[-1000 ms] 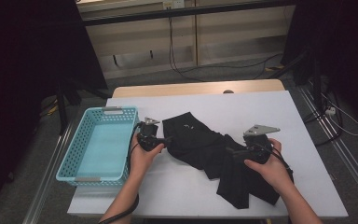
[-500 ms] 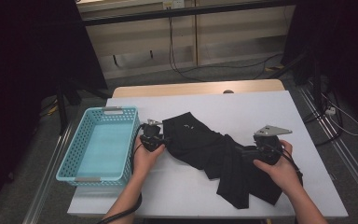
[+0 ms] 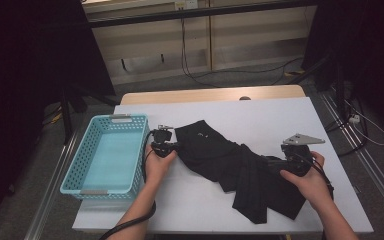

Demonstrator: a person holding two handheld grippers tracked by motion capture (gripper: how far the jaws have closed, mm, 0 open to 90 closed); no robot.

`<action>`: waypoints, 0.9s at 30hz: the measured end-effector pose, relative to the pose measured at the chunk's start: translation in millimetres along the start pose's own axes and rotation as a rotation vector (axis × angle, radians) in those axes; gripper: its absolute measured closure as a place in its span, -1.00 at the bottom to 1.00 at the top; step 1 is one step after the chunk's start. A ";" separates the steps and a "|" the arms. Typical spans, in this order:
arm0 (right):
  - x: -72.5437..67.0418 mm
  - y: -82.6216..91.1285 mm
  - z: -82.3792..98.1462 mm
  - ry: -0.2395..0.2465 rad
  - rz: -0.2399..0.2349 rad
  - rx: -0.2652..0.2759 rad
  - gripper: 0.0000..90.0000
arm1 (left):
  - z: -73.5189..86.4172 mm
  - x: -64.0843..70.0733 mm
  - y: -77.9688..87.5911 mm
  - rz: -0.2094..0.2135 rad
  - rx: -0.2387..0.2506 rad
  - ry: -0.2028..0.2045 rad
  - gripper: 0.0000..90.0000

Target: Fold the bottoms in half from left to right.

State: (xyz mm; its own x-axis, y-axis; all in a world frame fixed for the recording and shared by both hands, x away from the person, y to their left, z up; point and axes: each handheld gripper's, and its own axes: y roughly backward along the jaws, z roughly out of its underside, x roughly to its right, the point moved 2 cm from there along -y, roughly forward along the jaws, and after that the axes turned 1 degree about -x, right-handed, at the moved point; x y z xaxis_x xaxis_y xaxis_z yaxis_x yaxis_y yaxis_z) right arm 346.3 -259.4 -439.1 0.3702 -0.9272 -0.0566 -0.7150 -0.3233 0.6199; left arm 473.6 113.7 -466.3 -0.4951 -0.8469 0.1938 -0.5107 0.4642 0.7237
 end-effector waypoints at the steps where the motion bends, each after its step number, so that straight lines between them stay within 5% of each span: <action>1: 1.7 0.8 0.8 -0.002 0.000 0.001 -0.60 | -1.7 -2.8 0.8 -0.010 0.009 0.007 0.98; 8: 15.3 13.8 10.0 -0.003 0.038 -0.007 -0.59 | -14.2 -20.8 4.6 -0.113 0.030 0.025 0.98; 12: 24.9 20.4 18.3 -0.018 0.052 -0.015 -0.56 | -18.0 -24.3 6.4 -0.131 0.046 0.051 0.99; 18: 27.3 21.5 26.6 -0.026 0.038 -0.040 -0.22 | -16.8 -18.9 7.7 -0.130 0.026 0.019 0.97; 22: 24.1 20.1 31.4 -0.006 0.026 -0.059 0.15 | -14.6 -14.9 8.5 -0.106 0.014 0.032 0.43; 27: 27.3 18.3 40.8 -0.026 0.021 -0.091 0.28 | -8.1 -5.9 10.9 -0.094 0.005 -0.012 -0.01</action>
State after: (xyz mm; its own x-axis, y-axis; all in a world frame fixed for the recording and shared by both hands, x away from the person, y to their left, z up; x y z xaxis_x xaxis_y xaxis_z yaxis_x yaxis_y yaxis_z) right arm 319.2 -298.4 -461.2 0.3391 -0.9387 -0.0623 -0.6652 -0.2861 0.6897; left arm 476.7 121.7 -454.2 -0.4533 -0.8837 0.1167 -0.5588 0.3838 0.7352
